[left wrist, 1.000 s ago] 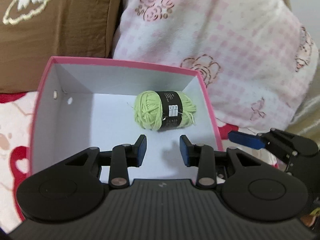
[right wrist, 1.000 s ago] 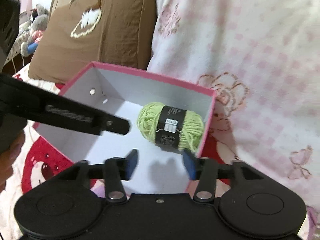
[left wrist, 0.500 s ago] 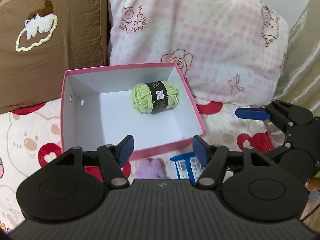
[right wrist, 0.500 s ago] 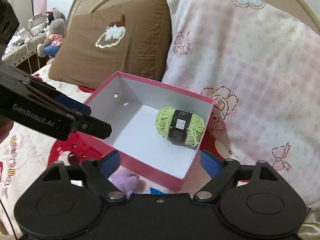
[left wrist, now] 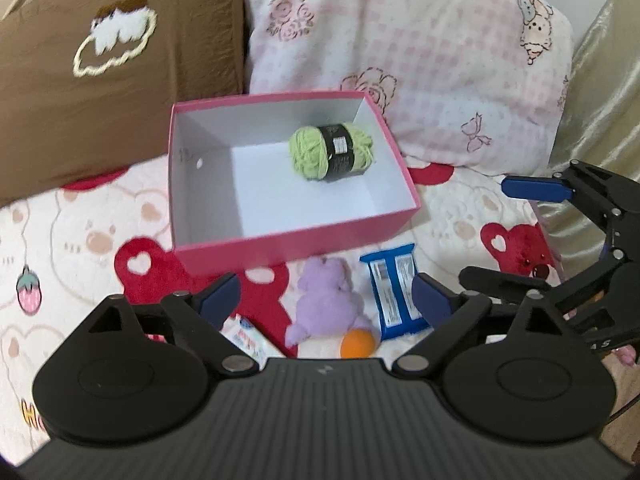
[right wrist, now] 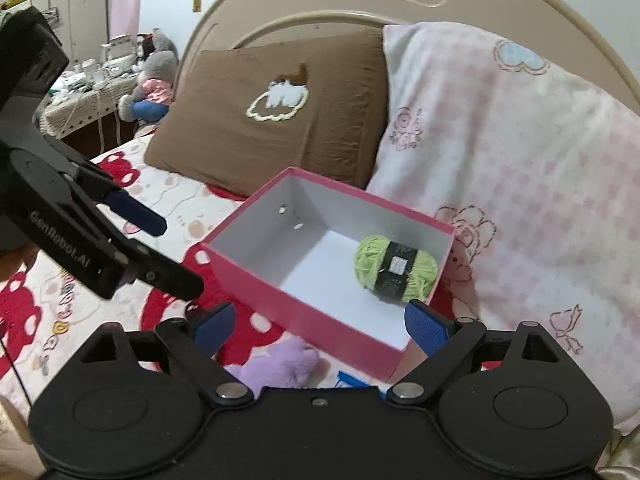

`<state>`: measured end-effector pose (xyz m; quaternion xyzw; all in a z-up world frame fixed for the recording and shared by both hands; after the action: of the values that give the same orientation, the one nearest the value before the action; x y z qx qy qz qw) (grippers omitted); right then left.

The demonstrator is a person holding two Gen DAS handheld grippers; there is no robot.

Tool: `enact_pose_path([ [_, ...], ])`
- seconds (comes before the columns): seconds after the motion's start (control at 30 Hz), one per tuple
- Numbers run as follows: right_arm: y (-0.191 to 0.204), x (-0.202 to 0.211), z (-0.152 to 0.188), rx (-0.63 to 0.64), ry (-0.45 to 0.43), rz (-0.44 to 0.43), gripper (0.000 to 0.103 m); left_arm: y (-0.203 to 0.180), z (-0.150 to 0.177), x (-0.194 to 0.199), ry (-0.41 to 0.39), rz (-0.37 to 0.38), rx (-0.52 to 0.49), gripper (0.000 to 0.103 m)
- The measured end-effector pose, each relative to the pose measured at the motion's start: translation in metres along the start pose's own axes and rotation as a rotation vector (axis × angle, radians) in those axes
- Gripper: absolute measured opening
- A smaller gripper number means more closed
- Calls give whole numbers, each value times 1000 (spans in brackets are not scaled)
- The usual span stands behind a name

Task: Organize objects
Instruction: 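Withdraw the left gripper from the box toward the clear floss-pick box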

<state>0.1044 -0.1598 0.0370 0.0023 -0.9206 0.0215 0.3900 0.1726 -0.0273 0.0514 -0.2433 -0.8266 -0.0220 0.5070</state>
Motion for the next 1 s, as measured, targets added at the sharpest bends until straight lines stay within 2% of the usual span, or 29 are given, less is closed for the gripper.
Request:
enact_pose_path([
  [0.27,17,11,11,-14,44,-52,94,-1,29,8,68,9,7,94],
  [0.57,33,24,28,-13,39,-109,94,-4,55,18,87,27,-1,94],
  [0.67,39,28,35,-26,3,-122,94,-5,63,14,102,29,-6,94],
  [0.9,53,23,50,33,33,-104,94,1,83,3,147,24,-10,94],
  [1.0,64,18,56,70,58,-132,94,6,93,-2,160,28,5,94],
])
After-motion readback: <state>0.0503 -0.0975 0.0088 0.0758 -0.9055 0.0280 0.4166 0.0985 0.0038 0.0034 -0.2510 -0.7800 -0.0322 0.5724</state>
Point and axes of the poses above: each gripper's, at about its wrist camera, not at the fingertips, and x roughly against the way its jaws point, y to its left, z to its underside, the point moved 4 cm from there along -x, roughly the way its jaws point, and after that the axes turned 4 degrees about y, right-handed, at the moved point
